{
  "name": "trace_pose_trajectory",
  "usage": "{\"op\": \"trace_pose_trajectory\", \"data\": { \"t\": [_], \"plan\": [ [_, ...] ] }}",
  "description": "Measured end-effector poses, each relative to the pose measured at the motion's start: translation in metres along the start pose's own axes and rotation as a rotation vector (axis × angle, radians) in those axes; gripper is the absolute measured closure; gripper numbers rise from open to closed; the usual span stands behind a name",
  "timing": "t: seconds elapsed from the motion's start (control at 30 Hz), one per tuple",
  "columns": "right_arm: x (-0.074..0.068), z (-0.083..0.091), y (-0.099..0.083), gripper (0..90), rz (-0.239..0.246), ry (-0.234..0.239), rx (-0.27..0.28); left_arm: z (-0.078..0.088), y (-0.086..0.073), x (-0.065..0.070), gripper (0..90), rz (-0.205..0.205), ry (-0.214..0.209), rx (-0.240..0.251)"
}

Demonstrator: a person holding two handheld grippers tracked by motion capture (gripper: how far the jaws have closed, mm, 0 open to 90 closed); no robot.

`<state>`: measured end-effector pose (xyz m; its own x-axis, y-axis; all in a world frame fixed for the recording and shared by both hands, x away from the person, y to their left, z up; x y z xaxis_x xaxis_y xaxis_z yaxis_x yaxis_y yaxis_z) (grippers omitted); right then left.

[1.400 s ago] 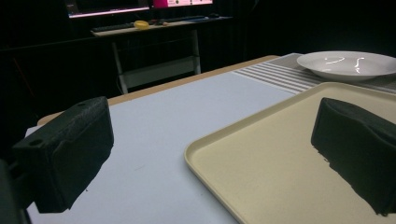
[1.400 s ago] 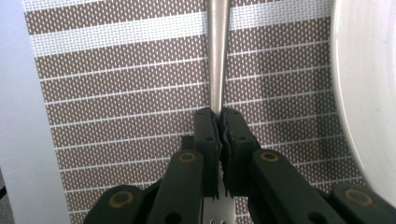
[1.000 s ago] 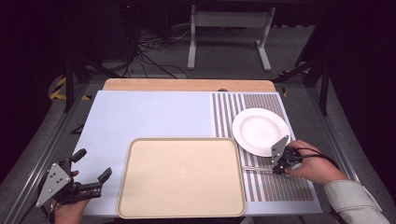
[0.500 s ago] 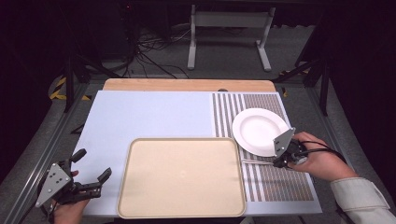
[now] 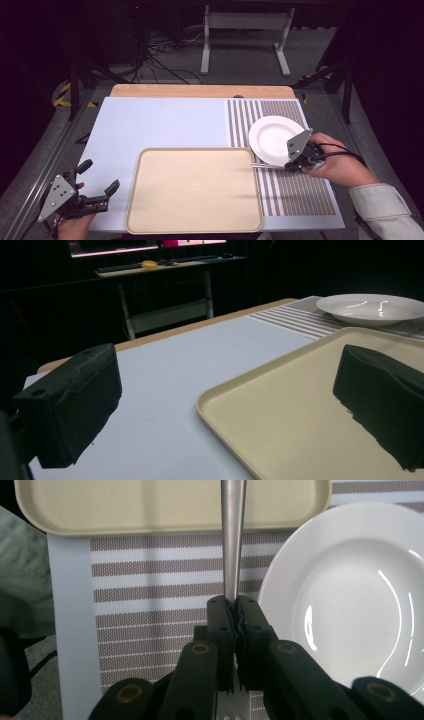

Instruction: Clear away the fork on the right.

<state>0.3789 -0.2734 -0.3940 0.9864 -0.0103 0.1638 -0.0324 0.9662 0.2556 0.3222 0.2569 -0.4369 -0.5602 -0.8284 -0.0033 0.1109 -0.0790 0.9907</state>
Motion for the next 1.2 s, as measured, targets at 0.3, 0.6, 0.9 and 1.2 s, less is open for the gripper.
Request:
{"op": "trace_pose_trajectory", "data": {
  "t": [0.3, 0.6, 0.9, 1.2],
  "plan": [
    [0.01, -0.006, 0.025, 86.6, 0.031, 0.009, 0.027, 0.001, 0.001, 0.0, 0.2, 0.003, -0.001, 0.005],
    [0.024, -0.015, 0.058, 86.6, 0.081, 0.022, 0.05, 0.001, 0.001, -0.001, 0.2, 0.005, -0.002, 0.004],
    [0.037, -0.024, 0.085, 86.6, 0.123, 0.021, 0.065, 0.001, 0.001, -0.001, 0.2, 0.005, 0.0, 0.003],
    [0.045, -0.032, 0.11, 86.6, 0.158, 0.029, 0.081, 0.001, 0.001, -0.001, 0.2, 0.007, 0.002, 0.004]
  ]
}}
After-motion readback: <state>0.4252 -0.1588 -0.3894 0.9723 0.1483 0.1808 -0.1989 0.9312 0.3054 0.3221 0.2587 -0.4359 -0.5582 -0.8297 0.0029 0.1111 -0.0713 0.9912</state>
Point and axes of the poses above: each handheld gripper's, and its own axes: z roughly backward along the jaws, y roughly out of its top, x roughly to its right, the point moved 7 cm from there along -z, roughly forward along the jaws, and after that the axes turned 4 degrees about z, right-handed, at the moved point
